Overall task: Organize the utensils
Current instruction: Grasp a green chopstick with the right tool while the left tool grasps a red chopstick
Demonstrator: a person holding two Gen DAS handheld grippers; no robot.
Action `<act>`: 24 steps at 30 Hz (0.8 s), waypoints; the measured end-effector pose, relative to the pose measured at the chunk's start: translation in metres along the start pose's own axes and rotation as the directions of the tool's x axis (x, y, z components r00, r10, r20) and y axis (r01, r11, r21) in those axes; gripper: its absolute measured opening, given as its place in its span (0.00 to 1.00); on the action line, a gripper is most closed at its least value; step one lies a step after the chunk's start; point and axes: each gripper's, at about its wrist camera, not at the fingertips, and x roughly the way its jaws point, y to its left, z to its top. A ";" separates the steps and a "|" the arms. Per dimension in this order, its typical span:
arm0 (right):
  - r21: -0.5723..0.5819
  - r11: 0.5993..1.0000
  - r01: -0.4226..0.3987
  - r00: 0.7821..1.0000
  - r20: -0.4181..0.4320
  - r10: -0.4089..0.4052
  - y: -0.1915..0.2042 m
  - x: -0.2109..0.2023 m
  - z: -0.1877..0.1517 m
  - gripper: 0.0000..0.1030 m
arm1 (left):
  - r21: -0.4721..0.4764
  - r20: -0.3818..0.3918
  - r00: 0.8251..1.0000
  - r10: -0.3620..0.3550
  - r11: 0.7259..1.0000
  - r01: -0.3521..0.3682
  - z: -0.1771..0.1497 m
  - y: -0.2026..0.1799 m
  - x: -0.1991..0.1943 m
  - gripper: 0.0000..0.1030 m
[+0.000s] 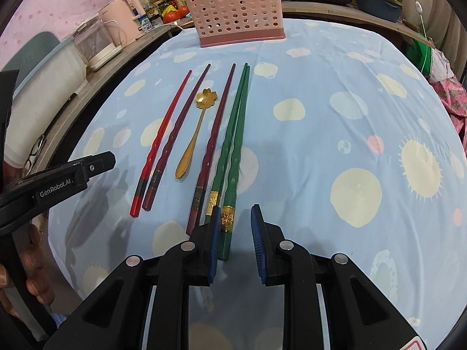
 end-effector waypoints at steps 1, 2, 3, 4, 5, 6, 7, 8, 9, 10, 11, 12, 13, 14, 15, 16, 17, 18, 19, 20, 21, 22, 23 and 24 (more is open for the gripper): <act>-0.002 1.000 0.001 1.000 0.000 -0.001 0.000 0.000 0.000 0.22 | 0.003 -0.002 1.000 -0.001 1.000 0.001 -0.001 -0.001 0.000 0.34; -0.004 1.000 0.002 1.000 -0.001 -0.002 0.001 0.000 -0.001 0.22 | 0.006 -0.004 1.000 -0.003 1.000 0.003 -0.003 -0.002 0.001 0.34; -0.007 1.000 0.004 1.000 -0.002 -0.004 0.001 0.001 -0.001 0.22 | 0.008 -0.006 1.000 -0.006 1.000 0.006 -0.004 -0.003 0.001 0.34; -0.009 1.000 0.006 1.000 -0.002 -0.006 0.001 0.001 -0.002 0.22 | 0.009 -0.007 1.000 -0.008 1.000 0.009 -0.006 -0.003 0.001 0.34; -0.010 1.000 0.007 1.000 -0.002 -0.007 0.001 0.002 -0.003 0.22 | 0.010 -0.009 1.000 -0.011 1.000 0.011 -0.007 -0.004 0.001 0.34; -0.011 1.000 0.007 1.000 -0.001 -0.007 0.001 0.002 -0.004 0.21 | 0.011 -0.011 1.000 -0.013 1.000 0.013 -0.008 -0.004 0.001 0.34; -0.010 1.000 0.008 1.000 0.000 -0.008 0.001 0.002 -0.005 0.21 | 0.012 -0.012 1.000 -0.015 1.000 0.015 -0.008 -0.004 0.001 0.34; -0.011 1.000 0.009 1.000 0.001 -0.009 0.001 0.002 -0.006 0.20 | 0.013 -0.015 1.000 -0.018 1.000 0.018 -0.009 -0.004 0.001 0.34; -0.011 1.000 0.011 1.000 0.001 -0.011 0.001 0.002 -0.005 0.19 | 0.013 -0.018 1.000 -0.023 1.000 0.023 -0.010 -0.005 0.002 0.34; -0.010 1.000 0.014 1.000 0.002 -0.014 0.000 0.002 -0.005 0.16 | 0.015 -0.020 0.999 -0.027 1.000 0.028 -0.011 -0.005 0.002 0.34; -0.009 1.000 0.018 1.000 0.003 -0.018 0.000 0.002 -0.006 0.15 | 0.016 -0.022 0.999 -0.030 0.999 0.030 -0.012 -0.006 0.002 0.34; -0.006 1.000 0.020 1.000 0.003 -0.020 -0.001 0.002 -0.006 0.12 | 0.019 -0.025 0.999 -0.033 0.999 0.034 -0.013 -0.007 0.002 0.34; -0.001 1.000 0.022 1.000 0.005 -0.022 -0.003 0.002 -0.006 0.10 | 0.022 -0.027 0.999 -0.039 0.999 0.040 -0.014 -0.007 0.002 0.34; 0.004 1.000 0.022 1.000 0.005 -0.022 -0.005 0.002 -0.006 0.08 | 0.023 -0.029 0.999 -0.044 0.999 0.045 -0.015 -0.008 0.002 0.34; 0.010 1.000 0.024 1.000 0.006 -0.024 -0.006 0.001 -0.007 0.06 | 0.025 -0.029 0.998 -0.050 0.998 0.051 -0.015 -0.009 0.001 0.34; 0.015 1.000 0.024 1.000 0.006 -0.025 -0.008 0.001 -0.007 0.06 | 0.028 -0.028 0.998 -0.053 0.998 0.054 -0.016 -0.010 0.001 0.35; 0.020 1.000 0.022 1.000 0.007 -0.023 -0.009 0.001 -0.007 0.06 | 0.032 -0.026 0.998 -0.057 0.998 0.058 -0.016 -0.012 0.001 0.35; 0.022 1.000 0.022 1.000 0.007 -0.022 -0.009 0.001 -0.007 0.06 | 0.036 -0.023 0.998 -0.062 0.997 0.063 -0.016 -0.013 0.000 0.36; 0.021 1.000 0.022 1.000 0.007 -0.023 -0.009 0.001 -0.007 0.06 | 0.041 -0.021 0.997 -0.069 0.997 0.070 -0.016 -0.015 -0.001 0.36; 0.019 1.000 0.024 1.000 0.007 -0.024 -0.009 0.001 -0.007 0.06 | 0.045 -0.021 0.997 -0.076 0.996 0.077 -0.016 -0.017 -0.001 0.38; 0.018 1.000 0.024 1.000 0.007 -0.024 -0.009 0.001 -0.008 0.06 | 0.052 -0.022 0.996 -0.083 0.995 0.084 -0.017 -0.019 -0.001 0.40; 0.017 1.000 0.024 1.000 0.007 -0.024 -0.010 0.001 -0.008 0.06 | 0.055 -0.023 0.996 -0.087 0.995 0.088 -0.017 -0.021 -0.001 0.41; 0.018 1.000 0.022 1.000 0.007 -0.022 -0.010 0.001 -0.008 0.06 | 0.058 -0.027 0.995 -0.092 0.994 0.094 -0.017 -0.022 0.000 0.42; 0.020 1.000 0.022 1.000 0.007 -0.022 -0.009 0.001 -0.008 0.06 | 0.061 -0.031 0.995 -0.096 0.993 0.098 -0.017 -0.024 0.001 0.42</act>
